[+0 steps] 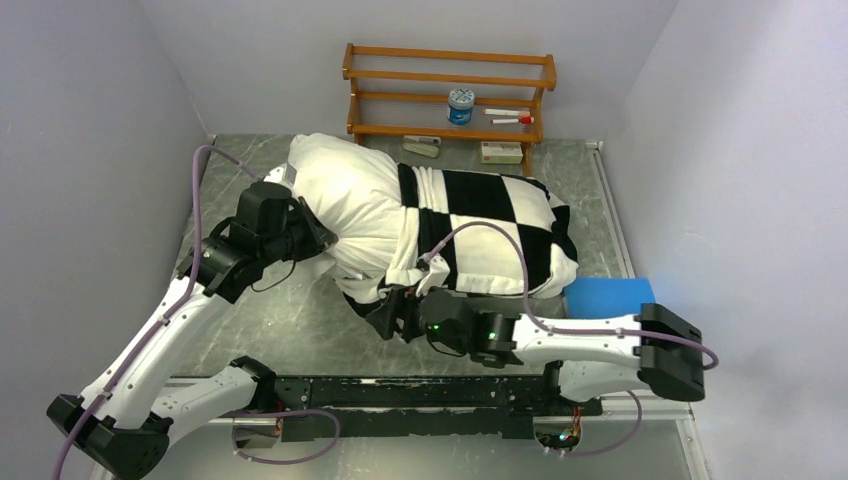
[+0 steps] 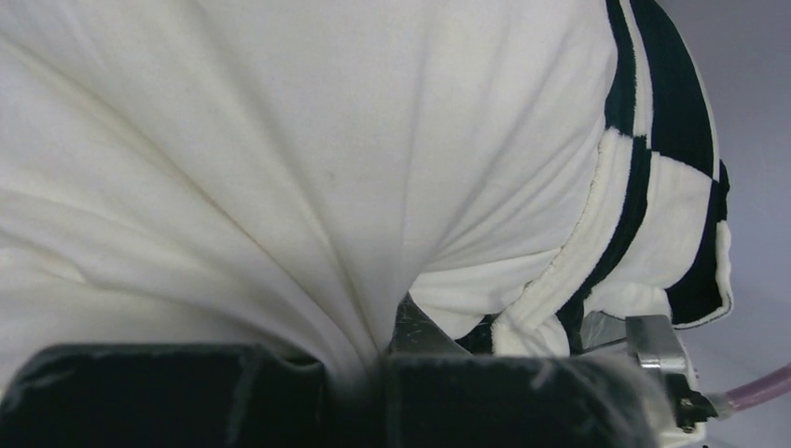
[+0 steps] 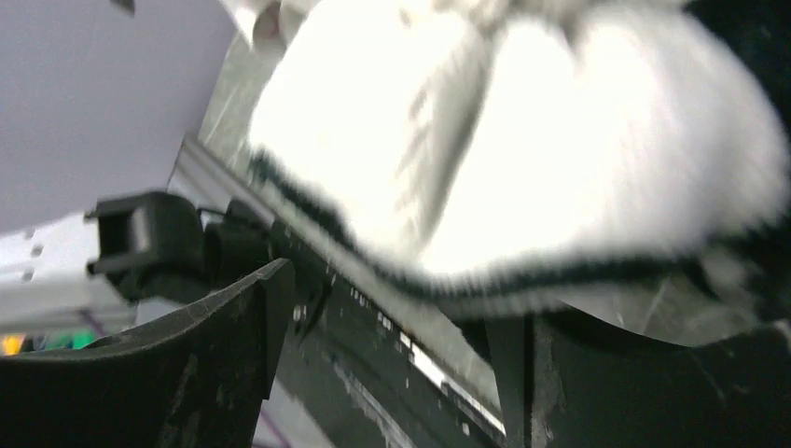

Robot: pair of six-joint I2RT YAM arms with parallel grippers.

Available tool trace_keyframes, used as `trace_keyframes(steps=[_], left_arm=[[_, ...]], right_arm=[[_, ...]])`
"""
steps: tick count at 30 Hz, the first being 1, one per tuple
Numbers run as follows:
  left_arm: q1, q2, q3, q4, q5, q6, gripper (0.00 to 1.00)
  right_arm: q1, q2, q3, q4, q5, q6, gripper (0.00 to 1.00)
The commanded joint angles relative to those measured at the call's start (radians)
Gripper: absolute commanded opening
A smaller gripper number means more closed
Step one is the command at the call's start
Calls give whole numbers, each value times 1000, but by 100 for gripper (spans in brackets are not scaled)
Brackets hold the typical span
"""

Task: Remove the pillowcase from the pillow
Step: Remove the pillow from the pillowcase.

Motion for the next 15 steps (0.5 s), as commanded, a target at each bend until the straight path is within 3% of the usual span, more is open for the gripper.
trace_keyframes(steps=[1,4,8,13,15], left_arm=[[10,-24,86,99,39,-2,5],[9,-25,99,94,59,-9,5],[7,-36,112,79,60,-8,5],[7,-28,162,44,19,30,5],[7,-13,200,25,-3,59,5]], right_arm=[[28,140,53,247,357,-13,77],[19,235,123,237,548,29,81],[-50,320,264,20,511,167,80],[-63,350,285,-183,552,179,33],[-63,320,245,-279,564,183,23]])
